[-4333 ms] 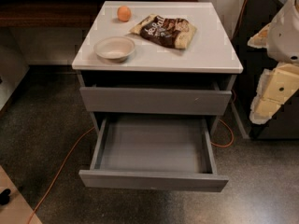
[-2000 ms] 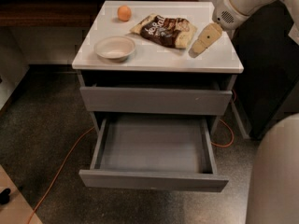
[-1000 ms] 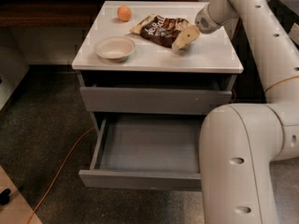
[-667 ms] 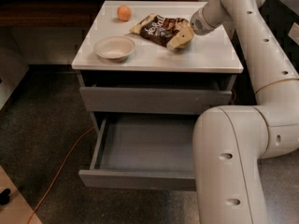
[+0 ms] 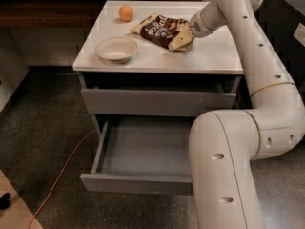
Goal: Place brown chip bag into middle drawer
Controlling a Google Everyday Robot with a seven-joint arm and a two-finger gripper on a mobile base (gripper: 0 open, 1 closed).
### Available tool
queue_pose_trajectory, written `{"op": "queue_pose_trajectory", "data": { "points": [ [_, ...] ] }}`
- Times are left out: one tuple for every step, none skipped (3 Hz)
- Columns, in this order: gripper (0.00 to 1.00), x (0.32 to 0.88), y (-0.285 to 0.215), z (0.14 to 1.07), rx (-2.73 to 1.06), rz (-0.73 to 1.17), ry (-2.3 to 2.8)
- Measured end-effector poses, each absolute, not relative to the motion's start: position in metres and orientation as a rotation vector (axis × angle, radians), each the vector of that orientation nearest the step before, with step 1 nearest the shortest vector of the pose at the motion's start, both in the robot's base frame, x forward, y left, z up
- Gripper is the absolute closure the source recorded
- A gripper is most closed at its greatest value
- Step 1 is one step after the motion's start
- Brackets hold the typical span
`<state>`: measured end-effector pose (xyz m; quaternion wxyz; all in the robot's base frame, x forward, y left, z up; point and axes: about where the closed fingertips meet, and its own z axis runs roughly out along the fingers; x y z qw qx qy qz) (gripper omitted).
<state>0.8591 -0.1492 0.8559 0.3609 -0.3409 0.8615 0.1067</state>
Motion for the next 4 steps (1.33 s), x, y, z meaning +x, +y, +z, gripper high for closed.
{"op": "queue_pose_trajectory", "data": {
  "points": [
    [0.45, 0.859, -0.152, 0.858, -0.876, 0.254, 2.229],
    [0.76, 0.854, -0.166, 0.891, -0.833, 0.235, 2.193],
    [0.98, 0.848, -0.179, 0.922, -0.794, 0.221, 2.150],
    [1.00, 0.827, -0.218, 0.978, -0.741, 0.167, 2.082]
  ]
}}
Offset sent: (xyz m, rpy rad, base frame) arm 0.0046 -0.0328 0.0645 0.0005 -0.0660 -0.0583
